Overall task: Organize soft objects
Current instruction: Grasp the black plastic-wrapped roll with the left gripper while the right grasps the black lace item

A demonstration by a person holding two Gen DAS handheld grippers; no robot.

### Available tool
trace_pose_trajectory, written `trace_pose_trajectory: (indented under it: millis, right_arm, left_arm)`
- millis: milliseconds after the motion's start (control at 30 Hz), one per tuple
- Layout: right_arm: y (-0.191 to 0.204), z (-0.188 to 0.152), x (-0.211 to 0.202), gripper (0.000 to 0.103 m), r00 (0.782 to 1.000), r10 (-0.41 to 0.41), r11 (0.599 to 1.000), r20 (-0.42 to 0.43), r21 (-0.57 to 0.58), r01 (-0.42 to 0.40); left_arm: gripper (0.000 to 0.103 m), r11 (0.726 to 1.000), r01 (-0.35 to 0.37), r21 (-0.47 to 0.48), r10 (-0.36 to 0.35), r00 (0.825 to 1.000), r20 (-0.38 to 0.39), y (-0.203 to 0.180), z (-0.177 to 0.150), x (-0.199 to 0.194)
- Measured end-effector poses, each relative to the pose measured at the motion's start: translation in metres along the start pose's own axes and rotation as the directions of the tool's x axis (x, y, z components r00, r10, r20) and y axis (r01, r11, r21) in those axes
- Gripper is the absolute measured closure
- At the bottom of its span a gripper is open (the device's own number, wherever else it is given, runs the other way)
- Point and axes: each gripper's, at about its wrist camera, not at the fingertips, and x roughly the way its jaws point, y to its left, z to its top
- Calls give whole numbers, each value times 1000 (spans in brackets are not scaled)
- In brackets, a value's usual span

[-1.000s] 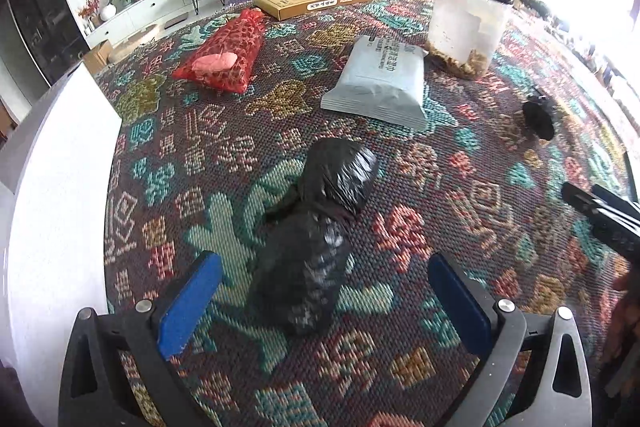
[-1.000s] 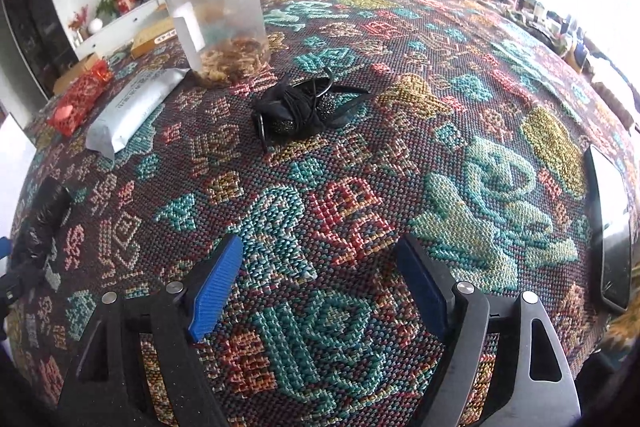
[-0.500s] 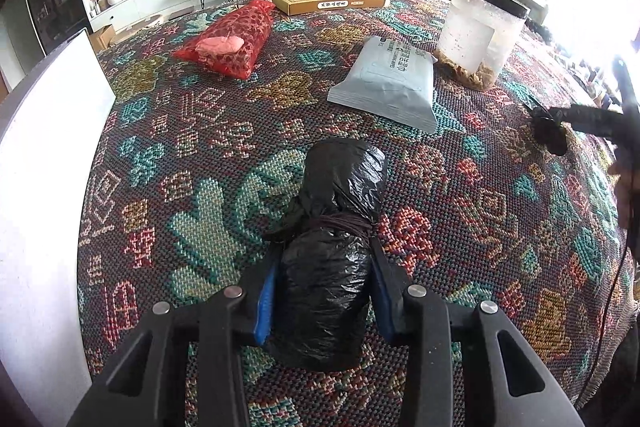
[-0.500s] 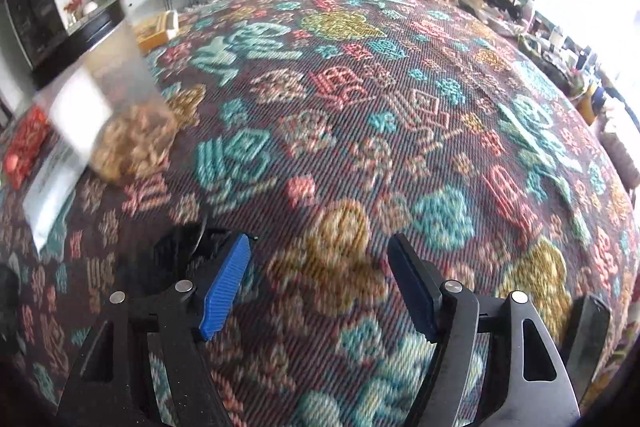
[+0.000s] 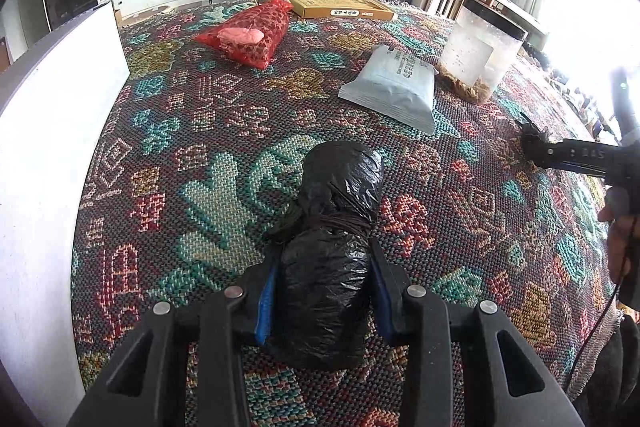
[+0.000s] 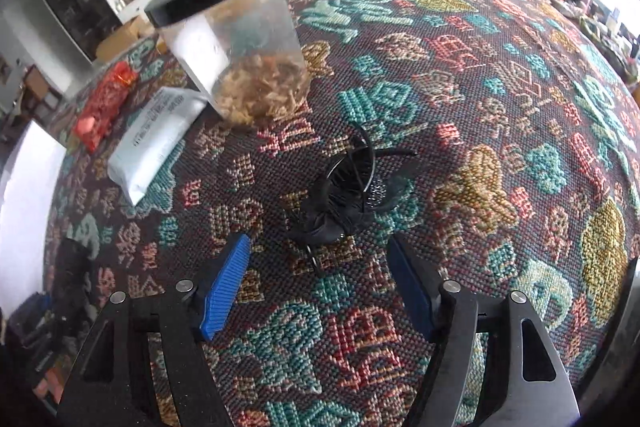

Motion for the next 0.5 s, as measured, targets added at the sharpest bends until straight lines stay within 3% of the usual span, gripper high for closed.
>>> trace_pose_trajectory:
  millis: [33,67,167,267,400,500]
  right_arm:
    - [-2,3,1,55,999,-46,999,29,-12,46]
    - [-8,8,2,61,997,-59,998,45,-6,59]
    - [-35,28,5,62,997,-47,997,56,59,43]
    - [-49,55,4,62,994,-46,998,103,49,41]
    - [-56,84,37,62,1000,-27,1000,-6,11,27]
    - [-62,100,30,67,999,-36,999,0,18,36]
  left_arm:
    - [64,1000,-1,-3,1,1000,-1,2,-1,-2]
    - [64,1000,-5,-7,5,1000,0,4,-2,-5]
    - [64,1000,-8,-29,8,1000,4,12,-2,-9]
    - [64,998,9,-61,-9,1000,0,16,1,-10]
    - [64,995,34,-93,-35,999,-10,17,8,-12]
    - [64,988,72,-133,-73,997,-3,19,16,-23]
